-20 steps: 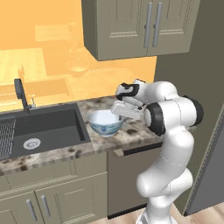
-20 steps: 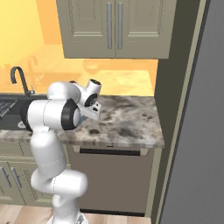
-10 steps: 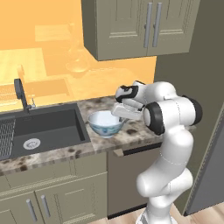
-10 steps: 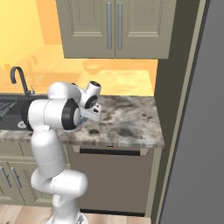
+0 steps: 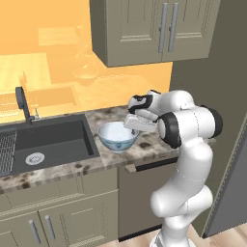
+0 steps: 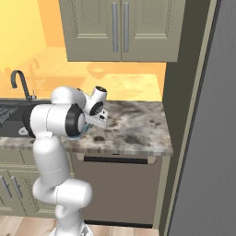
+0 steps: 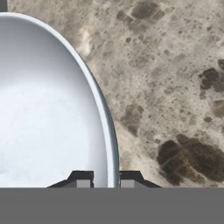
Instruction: Pick the cup and bowl from the counter and place them on the counter next to the sink.
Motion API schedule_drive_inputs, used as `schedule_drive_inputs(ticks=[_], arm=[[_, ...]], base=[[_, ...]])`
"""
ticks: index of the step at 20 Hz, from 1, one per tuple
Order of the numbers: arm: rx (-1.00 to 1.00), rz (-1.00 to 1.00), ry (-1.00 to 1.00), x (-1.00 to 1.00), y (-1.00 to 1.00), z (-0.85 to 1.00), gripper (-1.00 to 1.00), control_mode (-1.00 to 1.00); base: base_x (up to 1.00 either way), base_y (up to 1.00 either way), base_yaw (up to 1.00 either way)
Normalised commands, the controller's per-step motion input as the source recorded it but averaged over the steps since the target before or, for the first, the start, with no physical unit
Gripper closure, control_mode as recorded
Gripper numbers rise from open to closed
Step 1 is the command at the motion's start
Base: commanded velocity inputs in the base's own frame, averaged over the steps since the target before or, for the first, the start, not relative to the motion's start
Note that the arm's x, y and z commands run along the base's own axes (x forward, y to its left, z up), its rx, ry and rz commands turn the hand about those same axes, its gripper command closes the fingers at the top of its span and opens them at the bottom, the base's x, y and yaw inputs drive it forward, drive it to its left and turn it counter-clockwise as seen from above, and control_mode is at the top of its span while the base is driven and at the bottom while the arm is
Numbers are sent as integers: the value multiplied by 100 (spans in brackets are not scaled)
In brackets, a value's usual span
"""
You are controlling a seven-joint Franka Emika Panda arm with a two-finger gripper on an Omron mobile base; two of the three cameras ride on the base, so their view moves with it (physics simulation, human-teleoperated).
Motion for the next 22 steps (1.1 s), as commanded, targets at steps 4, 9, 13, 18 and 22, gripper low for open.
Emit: schedule_drive_inputs(ticks=[4,9,13,18,22], arm=[[0,0,0,0,0,0,100,-100],[0,0,0,0,0,0,-100,-100],[0,-1,0,-8,-3,0,-100,-100],[0,-6,0,-16,-24,0,-100,-100],[0,-8,0,-21,-38,3,-100,-100]], base=[[0,0,0],[0,0,0],[0,0,0],[0,0,0],[0,0,0]])
